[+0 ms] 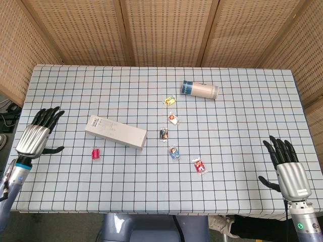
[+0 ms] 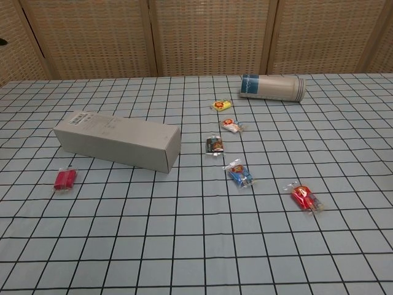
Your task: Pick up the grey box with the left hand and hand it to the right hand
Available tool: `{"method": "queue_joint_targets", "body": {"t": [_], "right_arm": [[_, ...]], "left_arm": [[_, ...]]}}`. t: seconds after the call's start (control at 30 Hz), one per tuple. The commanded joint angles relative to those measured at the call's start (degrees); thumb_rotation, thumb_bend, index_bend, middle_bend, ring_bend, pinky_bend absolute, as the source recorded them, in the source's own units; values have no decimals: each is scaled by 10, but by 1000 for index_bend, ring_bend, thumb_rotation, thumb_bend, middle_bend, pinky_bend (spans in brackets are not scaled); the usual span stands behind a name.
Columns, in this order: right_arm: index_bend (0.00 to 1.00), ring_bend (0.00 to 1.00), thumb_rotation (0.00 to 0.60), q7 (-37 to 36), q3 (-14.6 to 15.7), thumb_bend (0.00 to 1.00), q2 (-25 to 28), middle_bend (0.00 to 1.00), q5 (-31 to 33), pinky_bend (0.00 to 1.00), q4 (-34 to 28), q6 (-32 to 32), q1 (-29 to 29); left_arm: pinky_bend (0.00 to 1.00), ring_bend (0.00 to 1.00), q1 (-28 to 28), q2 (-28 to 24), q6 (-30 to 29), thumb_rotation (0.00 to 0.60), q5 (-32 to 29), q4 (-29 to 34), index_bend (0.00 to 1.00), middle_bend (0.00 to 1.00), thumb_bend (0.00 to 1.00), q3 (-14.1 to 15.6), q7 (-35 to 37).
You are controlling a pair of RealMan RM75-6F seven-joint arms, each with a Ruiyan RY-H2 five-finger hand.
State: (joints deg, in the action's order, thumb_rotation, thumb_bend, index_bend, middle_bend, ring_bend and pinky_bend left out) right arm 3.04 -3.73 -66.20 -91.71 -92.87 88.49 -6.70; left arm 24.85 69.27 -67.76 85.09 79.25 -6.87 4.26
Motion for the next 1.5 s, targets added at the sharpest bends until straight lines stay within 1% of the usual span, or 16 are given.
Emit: {"method": "queue_joint_targets", "body": {"t": [0.03,0.17,0.27,0.47,0.6,0.73,0.77,0.8,0.83,0.9,0.93,1.03,1.2,1.33,1.4,1.5], "right_arm": [[0,0,600,3,-4,0,-1,0,9,0,2,-2,1],[0,0,600,7,-12,0,-2,0,25,0,7,-2,2],[0,0,600,9,-16,0,-3,0,36,0,11,-4,3],[0,0,600,15,-21,0,-8,0,52,0,22,-16,0],[0,0,600,18,-23,0,-11,0,60,0,27,-22,-2],[0,0,600,16,-25,0,-13,0,66,0,31,-27,-4],[0,0,600,16,-25,0,-14,0,66,0,31,-28,-4],[0,0,600,15,-25,0,-14,0,67,0,32,-28,-4],[0,0,600,13,-26,0,-13,0,67,0,32,-28,-4],[0,0,600,10,-26,0,-12,0,68,0,32,-28,-4],[0,0,600,9,-26,0,-12,0,67,0,32,-28,-4],[0,0,600,4,-26,0,-11,0,66,0,32,-26,-3],[0,0,600,-1,-25,0,-9,0,62,0,31,-26,-3],[0,0,600,-5,-21,0,-8,0,57,0,24,-30,-5],[0,0,600,-5,-20,0,-5,0,52,0,16,-35,-8],[0,0,600,11,-17,0,7,0,36,0,-12,-48,-21]], "left_arm": [[0,0,88,31,125,600,-18,-48,0,0,0,-22,-37],[0,0,139,74,210,600,-32,-99,0,0,0,-19,-42],[0,0,167,118,246,600,-37,-154,0,0,0,-15,-40],[0,0,202,195,277,600,-40,-249,0,0,0,-11,-22],[0,0,214,228,290,600,-44,-285,0,0,0,-8,-4],[4,15,225,252,300,600,-48,-317,16,12,0,-5,-9],[23,47,226,255,301,600,-50,-322,55,44,0,-6,-9],[81,116,228,260,301,600,-52,-329,144,117,0,-7,-8],[162,208,229,265,298,600,-54,-336,265,220,0,-8,-8],[291,333,231,270,300,600,-55,-345,441,374,0,-6,-10],[339,388,231,271,300,600,-56,-346,518,441,0,-6,-11],[407,467,226,271,272,600,-51,-342,631,534,0,-7,-2],[416,477,214,252,214,600,-32,-311,646,545,2,-5,21],[416,477,205,213,183,600,-25,-244,646,545,2,-6,24],[416,477,204,198,175,600,-33,-209,646,545,2,-14,13],[416,477,209,185,178,600,-69,-147,646,545,2,-41,-26]]}}
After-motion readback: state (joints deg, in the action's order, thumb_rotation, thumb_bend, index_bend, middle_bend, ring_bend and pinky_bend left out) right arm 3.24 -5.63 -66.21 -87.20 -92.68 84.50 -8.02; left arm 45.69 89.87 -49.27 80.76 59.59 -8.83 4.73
